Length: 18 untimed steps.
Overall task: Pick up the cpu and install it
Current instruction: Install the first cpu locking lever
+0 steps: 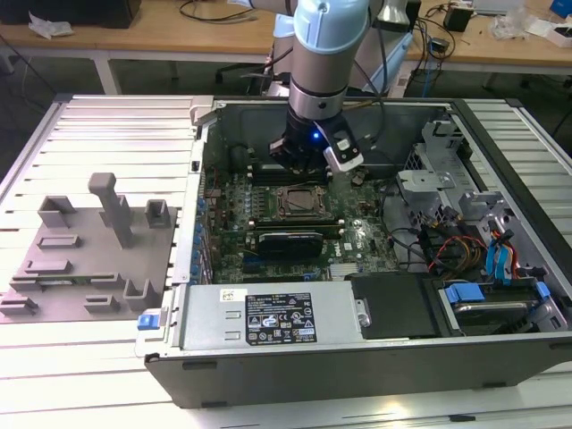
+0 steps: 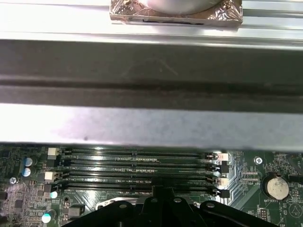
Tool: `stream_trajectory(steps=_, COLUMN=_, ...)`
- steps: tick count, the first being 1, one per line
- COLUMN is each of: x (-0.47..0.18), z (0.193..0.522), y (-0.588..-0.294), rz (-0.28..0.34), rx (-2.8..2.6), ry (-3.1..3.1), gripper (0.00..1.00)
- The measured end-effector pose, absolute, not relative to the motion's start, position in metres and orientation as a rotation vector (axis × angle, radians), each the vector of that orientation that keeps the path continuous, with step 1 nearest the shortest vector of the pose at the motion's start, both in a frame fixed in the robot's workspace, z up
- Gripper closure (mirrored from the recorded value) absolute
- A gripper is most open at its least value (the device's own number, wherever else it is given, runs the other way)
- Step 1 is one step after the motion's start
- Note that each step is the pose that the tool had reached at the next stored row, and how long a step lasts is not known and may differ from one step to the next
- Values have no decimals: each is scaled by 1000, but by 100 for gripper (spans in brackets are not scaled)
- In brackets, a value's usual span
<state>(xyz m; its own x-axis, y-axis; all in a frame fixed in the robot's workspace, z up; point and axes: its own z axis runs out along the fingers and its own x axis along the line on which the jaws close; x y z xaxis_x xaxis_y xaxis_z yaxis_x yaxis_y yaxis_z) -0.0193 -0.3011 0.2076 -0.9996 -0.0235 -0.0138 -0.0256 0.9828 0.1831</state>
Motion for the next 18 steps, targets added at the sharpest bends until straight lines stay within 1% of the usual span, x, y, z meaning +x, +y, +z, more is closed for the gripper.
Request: stream_trajectory(steps=18, x=-30, z=200, y=-304, rz=279, rx=-50, ry=3032, gripper=89)
